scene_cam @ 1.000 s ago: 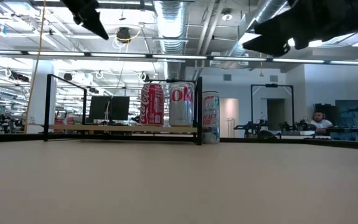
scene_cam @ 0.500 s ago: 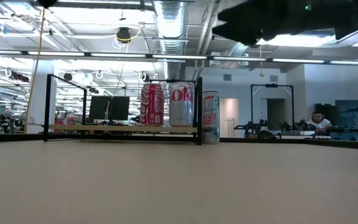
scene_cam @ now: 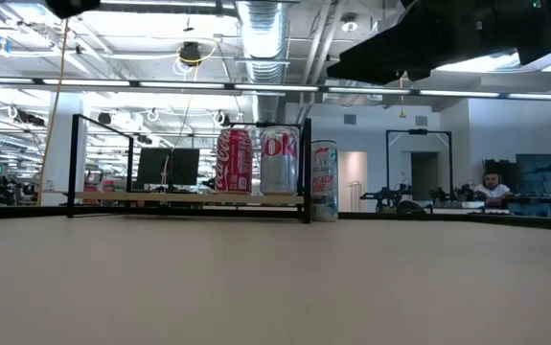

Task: Place canned beverage on shelf
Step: Put the left white and blue soda can on the shelf

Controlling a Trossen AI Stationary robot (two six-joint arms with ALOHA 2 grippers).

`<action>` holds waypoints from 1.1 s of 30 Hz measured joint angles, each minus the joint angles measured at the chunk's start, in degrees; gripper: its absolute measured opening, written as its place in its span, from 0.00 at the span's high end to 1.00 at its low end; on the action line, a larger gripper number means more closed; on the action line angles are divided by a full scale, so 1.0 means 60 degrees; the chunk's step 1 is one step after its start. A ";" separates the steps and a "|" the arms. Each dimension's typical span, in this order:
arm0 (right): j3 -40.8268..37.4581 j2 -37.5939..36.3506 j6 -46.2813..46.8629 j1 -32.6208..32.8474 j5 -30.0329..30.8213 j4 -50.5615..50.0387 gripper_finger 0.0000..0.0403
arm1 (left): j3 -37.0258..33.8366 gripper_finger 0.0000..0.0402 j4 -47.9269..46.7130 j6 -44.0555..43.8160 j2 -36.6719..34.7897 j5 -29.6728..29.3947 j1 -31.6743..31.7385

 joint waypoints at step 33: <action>0.0000 0.0000 -0.0663 -0.0547 0.0018 -0.0390 0.05 | 0.0650 0.77 -0.3212 -0.4945 0.2671 -0.3879 -0.2712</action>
